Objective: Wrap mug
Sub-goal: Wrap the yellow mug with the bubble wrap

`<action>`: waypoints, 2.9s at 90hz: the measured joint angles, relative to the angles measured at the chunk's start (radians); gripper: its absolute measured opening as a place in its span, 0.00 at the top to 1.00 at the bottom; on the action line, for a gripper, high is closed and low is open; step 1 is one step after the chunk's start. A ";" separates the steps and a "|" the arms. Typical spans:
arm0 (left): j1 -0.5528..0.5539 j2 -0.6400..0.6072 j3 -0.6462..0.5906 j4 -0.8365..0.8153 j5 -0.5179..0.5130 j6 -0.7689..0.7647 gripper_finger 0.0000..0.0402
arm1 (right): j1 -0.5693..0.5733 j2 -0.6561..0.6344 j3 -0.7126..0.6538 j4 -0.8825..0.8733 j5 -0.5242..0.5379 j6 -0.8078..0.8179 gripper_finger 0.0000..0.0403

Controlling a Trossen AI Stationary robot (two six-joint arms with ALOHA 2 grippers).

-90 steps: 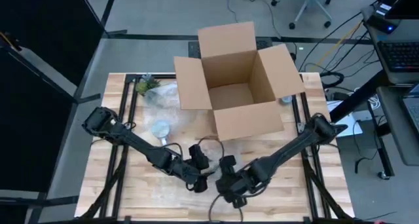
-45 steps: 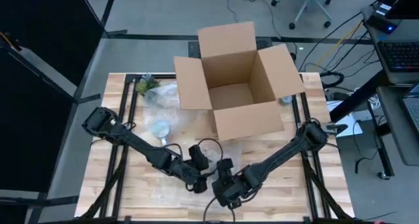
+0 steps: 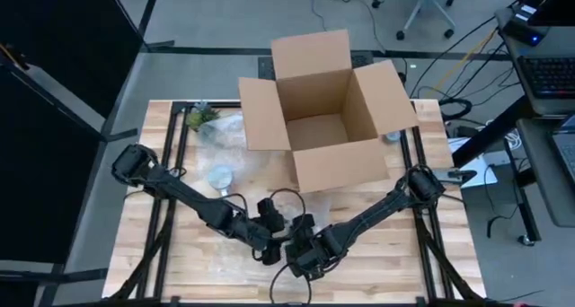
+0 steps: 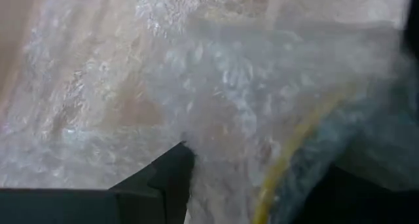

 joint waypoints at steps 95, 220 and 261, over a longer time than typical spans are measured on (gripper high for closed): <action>0.045 0.130 -0.005 0.180 -0.044 0.140 0.46 | 0.010 -0.012 0.009 -0.027 -0.002 -0.054 0.58; 0.053 0.115 -0.008 0.175 -0.015 0.127 0.46 | 0.003 0.019 0.012 -0.061 0.007 -0.029 0.58; -0.024 0.031 0.026 0.043 -0.069 0.162 0.46 | 0.003 0.018 0.011 -0.077 -0.002 -0.025 0.58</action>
